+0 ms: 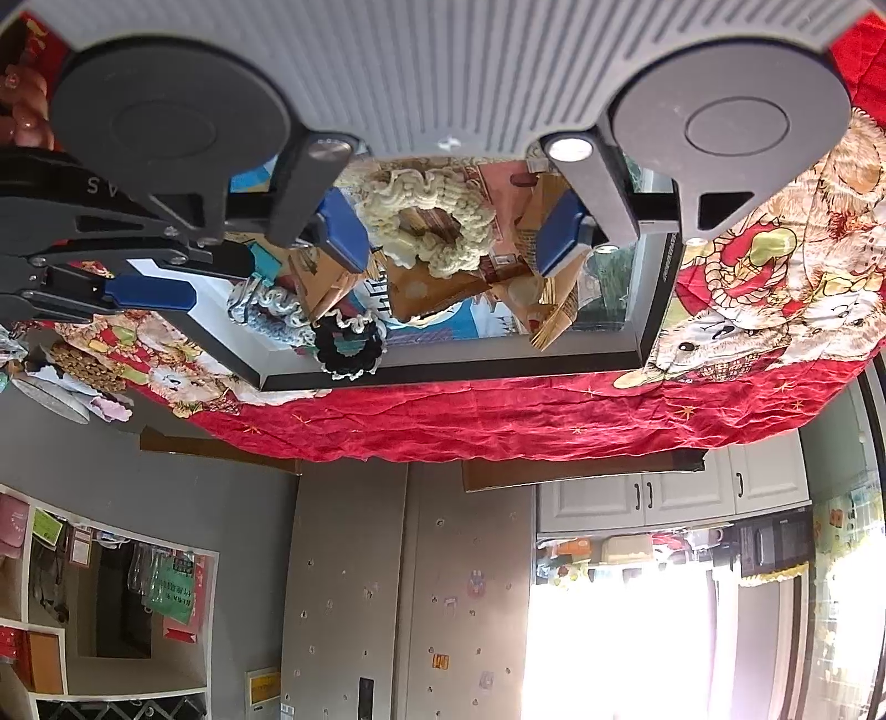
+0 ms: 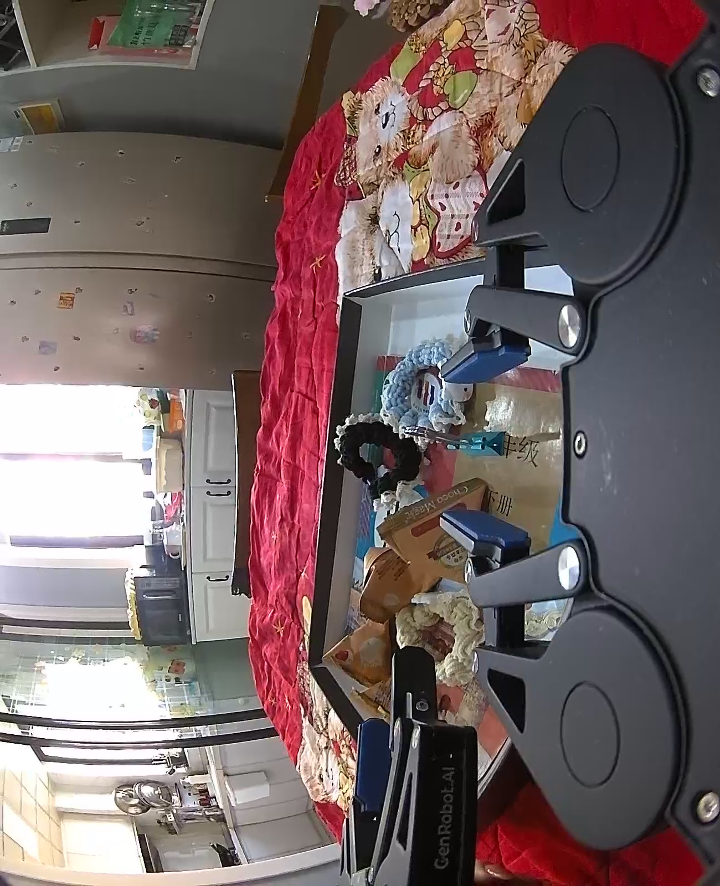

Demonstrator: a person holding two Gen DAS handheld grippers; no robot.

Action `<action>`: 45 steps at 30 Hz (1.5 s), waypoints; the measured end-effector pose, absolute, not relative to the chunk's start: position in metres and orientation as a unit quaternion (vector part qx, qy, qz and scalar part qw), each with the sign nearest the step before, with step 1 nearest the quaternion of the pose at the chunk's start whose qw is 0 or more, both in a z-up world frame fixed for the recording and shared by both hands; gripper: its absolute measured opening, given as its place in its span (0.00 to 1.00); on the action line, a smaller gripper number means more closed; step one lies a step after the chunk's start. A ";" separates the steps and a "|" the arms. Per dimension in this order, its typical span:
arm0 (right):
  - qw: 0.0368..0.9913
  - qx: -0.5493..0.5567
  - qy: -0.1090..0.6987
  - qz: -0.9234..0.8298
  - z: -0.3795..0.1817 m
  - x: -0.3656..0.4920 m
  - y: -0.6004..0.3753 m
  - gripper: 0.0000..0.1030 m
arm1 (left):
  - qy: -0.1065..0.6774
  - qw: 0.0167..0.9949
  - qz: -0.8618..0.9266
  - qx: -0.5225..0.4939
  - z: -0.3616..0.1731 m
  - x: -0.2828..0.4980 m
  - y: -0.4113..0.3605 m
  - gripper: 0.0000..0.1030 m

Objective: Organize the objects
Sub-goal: 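Withdraw both open tools from the box toward the bedspread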

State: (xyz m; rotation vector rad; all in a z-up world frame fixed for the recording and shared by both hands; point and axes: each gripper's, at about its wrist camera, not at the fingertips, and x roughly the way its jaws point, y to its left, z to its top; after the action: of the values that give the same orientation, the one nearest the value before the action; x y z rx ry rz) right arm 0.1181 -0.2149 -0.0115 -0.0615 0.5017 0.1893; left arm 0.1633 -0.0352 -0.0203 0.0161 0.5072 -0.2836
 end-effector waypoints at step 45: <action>0.966 -0.035 0.232 0.112 0.022 0.043 -0.228 0.54 | 0.204 0.964 -0.169 0.013 0.014 0.091 -0.021 0.85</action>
State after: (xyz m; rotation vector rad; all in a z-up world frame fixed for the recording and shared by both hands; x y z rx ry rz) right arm 0.0429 -0.2285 0.0216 -0.0704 0.4694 0.2273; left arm 0.0913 -0.0207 0.0136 0.0257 0.4127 -0.3413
